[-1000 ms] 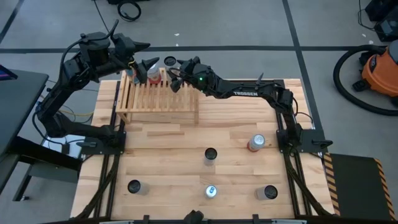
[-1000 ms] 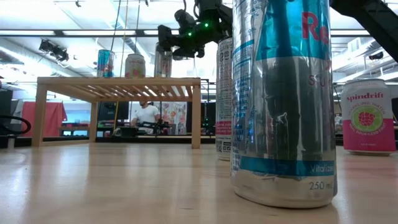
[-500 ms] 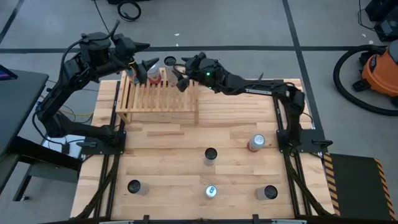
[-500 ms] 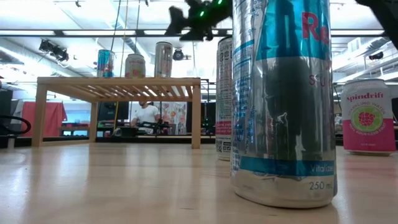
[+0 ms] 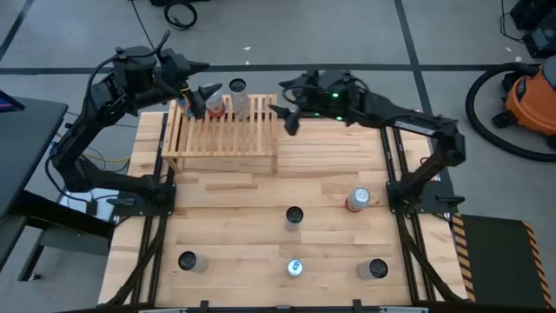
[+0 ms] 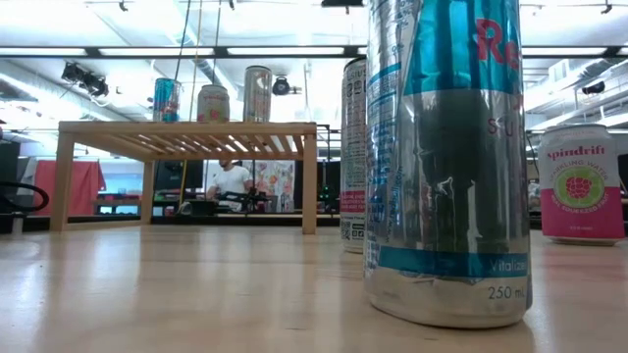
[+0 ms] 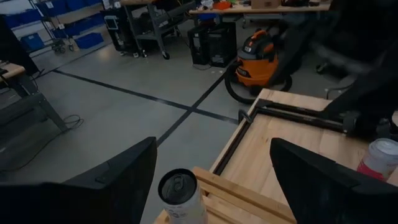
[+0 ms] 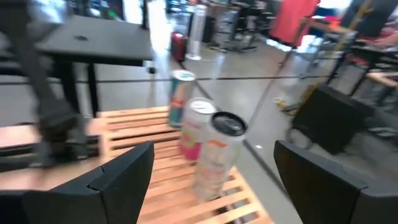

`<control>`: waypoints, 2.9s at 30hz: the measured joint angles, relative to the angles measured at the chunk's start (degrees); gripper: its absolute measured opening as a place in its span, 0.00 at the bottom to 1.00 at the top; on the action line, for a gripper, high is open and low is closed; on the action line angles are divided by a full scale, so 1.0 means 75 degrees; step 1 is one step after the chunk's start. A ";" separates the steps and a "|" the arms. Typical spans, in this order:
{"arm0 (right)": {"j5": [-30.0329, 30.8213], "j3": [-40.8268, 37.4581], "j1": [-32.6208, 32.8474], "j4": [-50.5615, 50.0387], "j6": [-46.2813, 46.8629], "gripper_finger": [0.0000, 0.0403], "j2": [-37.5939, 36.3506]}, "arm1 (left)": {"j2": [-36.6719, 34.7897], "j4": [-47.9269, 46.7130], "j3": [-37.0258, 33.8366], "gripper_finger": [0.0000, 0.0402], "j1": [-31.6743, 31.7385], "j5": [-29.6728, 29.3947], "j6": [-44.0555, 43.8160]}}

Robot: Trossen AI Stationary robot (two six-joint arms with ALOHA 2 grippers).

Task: Place canned beverage on shelf
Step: Put the blue soda can on the shelf aligned with the other blue soda can

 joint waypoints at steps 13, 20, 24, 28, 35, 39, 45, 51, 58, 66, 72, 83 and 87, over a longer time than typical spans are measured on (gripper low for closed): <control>-0.1668 0.0003 0.1022 -0.2088 0.1392 0.85 -0.1070 | 0.0000 -0.0454 0.0000 0.79 -0.0009 0.0006 -0.0364; -0.1841 0.0003 0.2162 -0.2873 0.1620 0.84 -0.0924 | 0.0000 -0.0781 0.0000 0.79 -0.0011 0.0343 -0.0603; -0.1640 0.0003 0.2817 -0.3173 0.1706 0.84 -0.0718 | 0.0000 -0.0967 0.0000 0.79 -0.0012 0.0614 -0.0654; -0.1518 0.0003 0.3405 -0.3458 0.2110 0.83 -0.0442 | 0.0000 -0.1189 0.0000 0.79 -0.0012 0.0624 -0.0851; -0.1095 0.0000 0.4253 -0.3568 0.2819 0.83 0.0013 | 0.0000 -0.1302 0.0000 0.79 -0.0012 0.0633 -0.0816; -0.0568 0.0003 0.4655 -0.3855 0.3199 0.83 0.0115 | 0.0000 -0.1490 0.0000 0.79 -0.0012 0.0770 -0.0799; 0.0079 0.0000 0.5073 -0.4050 0.3181 0.83 0.0288 | 0.0000 -0.2026 0.0000 0.79 -0.0101 0.0795 -0.0623; 0.0076 -0.0003 0.5226 -0.4475 0.3049 0.83 0.0430 | 0.0000 -0.2055 0.0000 0.79 -0.0512 0.0799 -0.0610; 0.0279 0.0000 0.5302 -0.5043 0.3225 0.83 0.0439 | 0.0000 -0.2095 0.0000 0.79 -0.1049 0.0799 -0.0790; 0.0078 0.0000 0.5534 -0.5245 0.3604 0.83 0.0439 | 0.0000 -0.2154 0.0000 0.79 -0.1529 0.0792 -0.0801; 0.0072 0.0000 0.5691 -0.5690 0.3981 0.83 0.0439 | 0.0000 -0.2156 0.0000 0.79 -0.1837 0.0788 -0.1105; -0.0161 0.0000 0.6183 -0.5364 0.4293 0.83 0.0817 | 0.0000 -0.2193 0.0000 0.79 -0.2792 0.0792 -0.1707; -0.0191 0.0000 0.6361 -0.5365 0.4205 0.83 0.1059 | 0.0013 -0.2198 0.0000 0.79 -0.3173 0.0787 -0.1743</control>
